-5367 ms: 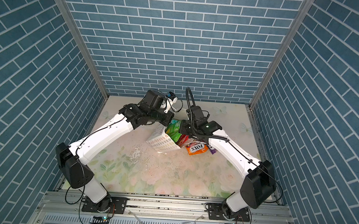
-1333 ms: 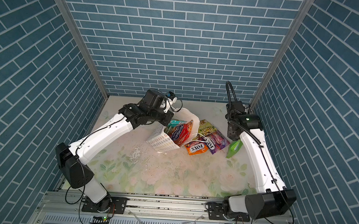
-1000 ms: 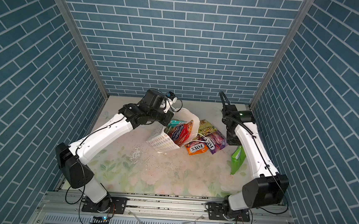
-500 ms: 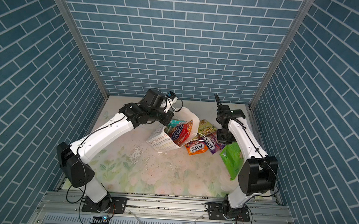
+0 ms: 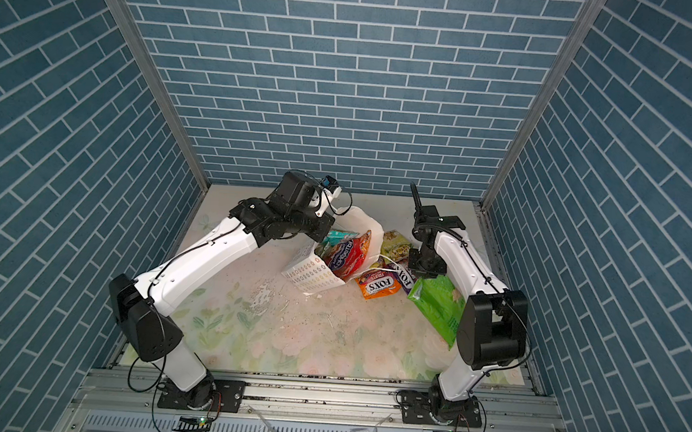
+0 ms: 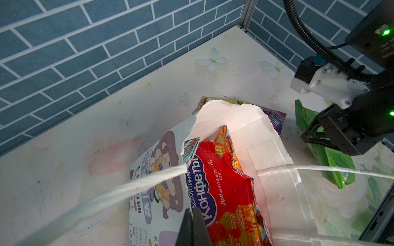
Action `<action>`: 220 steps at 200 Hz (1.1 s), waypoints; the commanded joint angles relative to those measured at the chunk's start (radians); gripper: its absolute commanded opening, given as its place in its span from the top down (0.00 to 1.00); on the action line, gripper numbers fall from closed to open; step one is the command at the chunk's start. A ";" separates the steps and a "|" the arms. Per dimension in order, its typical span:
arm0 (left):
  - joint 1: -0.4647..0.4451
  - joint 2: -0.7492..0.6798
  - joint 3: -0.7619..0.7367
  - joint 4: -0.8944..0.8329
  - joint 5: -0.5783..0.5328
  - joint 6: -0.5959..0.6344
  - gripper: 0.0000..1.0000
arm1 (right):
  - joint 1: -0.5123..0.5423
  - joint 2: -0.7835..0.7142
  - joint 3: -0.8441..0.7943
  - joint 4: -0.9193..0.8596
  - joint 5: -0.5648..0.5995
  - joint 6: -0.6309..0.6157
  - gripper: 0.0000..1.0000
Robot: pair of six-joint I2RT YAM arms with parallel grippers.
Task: Take the snacks out of the paper bag
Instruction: 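Lower the green packet onto the table and open the right gripper, then move the right gripper back over the bag opening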
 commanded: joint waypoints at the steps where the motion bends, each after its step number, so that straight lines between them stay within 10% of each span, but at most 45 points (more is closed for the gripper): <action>1: 0.007 0.000 0.015 -0.008 -0.026 0.019 1.00 | -0.004 -0.006 0.001 0.032 -0.049 0.031 0.74; 220: -0.033 0.044 0.102 -0.094 -0.129 0.063 1.00 | -0.035 -0.197 0.004 0.522 -0.612 0.236 0.62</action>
